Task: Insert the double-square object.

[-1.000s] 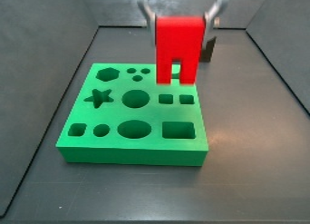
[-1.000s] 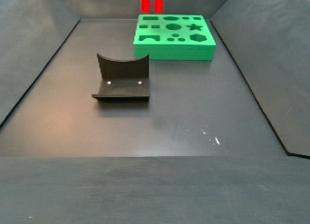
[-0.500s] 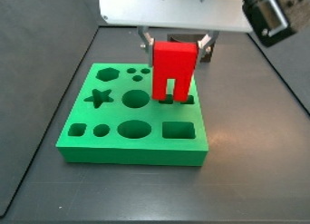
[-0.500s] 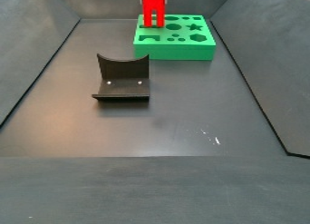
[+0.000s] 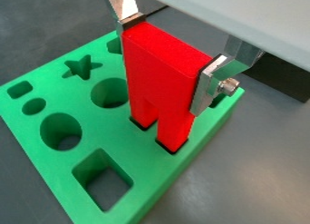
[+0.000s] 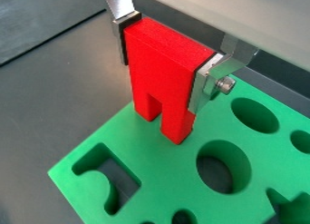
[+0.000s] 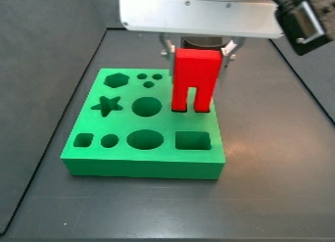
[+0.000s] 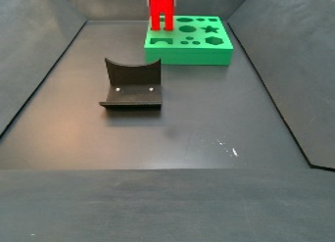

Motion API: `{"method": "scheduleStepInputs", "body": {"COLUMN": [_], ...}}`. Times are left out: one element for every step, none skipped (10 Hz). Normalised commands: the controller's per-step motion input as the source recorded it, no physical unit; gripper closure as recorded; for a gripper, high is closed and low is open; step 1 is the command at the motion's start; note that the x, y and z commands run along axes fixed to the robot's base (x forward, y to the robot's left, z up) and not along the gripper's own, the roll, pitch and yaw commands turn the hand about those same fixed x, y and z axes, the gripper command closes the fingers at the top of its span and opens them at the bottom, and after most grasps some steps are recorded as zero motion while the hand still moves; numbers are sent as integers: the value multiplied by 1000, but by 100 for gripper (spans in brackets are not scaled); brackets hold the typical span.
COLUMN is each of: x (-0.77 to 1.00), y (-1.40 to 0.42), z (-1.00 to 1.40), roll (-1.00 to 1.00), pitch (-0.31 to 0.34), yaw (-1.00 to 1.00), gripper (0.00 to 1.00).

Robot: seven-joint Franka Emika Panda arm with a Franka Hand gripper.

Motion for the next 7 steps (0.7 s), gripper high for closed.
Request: {"method": "scheduleStepInputs", "body": {"x": [194,0,-63,0,0,20,0], "y": [0,-40,-26,-29,0,0,-14], "z": [-203,-194,-223,-329,-431,-420,-337], "roll": [0,0,0,0,10,0,0], "pitch": [0,-34,-66,-83,-109,-160,-174], "yaw": [20,0,0,0,0,0,0], "gripper": [100,100,100,100,100,100,100]}}
